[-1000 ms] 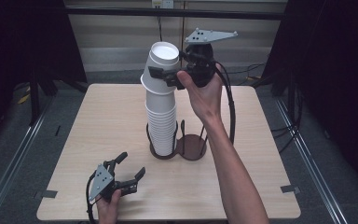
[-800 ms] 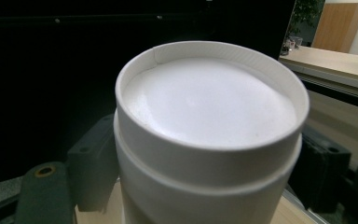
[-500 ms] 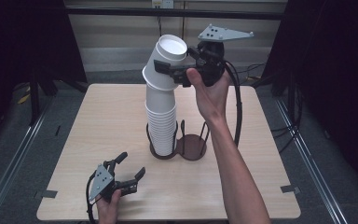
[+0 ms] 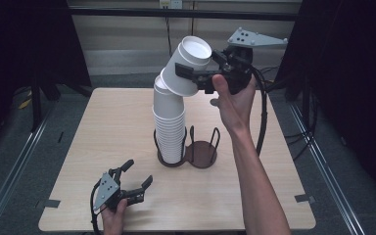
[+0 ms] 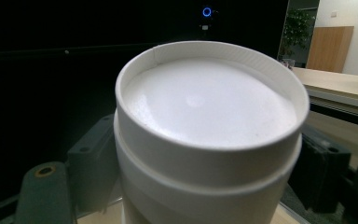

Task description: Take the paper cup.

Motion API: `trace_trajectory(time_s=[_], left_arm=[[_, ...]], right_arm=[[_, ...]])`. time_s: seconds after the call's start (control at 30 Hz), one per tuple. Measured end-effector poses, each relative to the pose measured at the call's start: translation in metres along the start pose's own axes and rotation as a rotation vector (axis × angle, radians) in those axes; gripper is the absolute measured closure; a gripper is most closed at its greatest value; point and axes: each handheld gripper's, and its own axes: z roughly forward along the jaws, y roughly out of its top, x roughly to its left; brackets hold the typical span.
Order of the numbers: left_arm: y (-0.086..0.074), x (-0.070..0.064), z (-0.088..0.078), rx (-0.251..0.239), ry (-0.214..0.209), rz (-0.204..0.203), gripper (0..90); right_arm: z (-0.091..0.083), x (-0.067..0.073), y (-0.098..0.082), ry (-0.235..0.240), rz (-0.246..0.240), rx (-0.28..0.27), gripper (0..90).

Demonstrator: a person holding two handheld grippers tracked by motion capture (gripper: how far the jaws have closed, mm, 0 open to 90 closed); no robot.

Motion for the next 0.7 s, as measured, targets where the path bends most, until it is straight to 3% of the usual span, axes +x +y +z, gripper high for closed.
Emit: trace_trajectory(time_s=[0.43, 0.7], left_arm=[[0.0, 0.0, 0.0, -0.001, 0.0, 0.0, 15.7], [0.0, 0.0, 0.0, -0.001, 0.0, 0.0, 15.7]], right_arm=[[-0.028, -0.008, -0.002, -0.033, 0.013, -0.004, 20.7], [-0.047, -0.01, -0.018, -0.036, 0.015, 0.014, 20.8]])
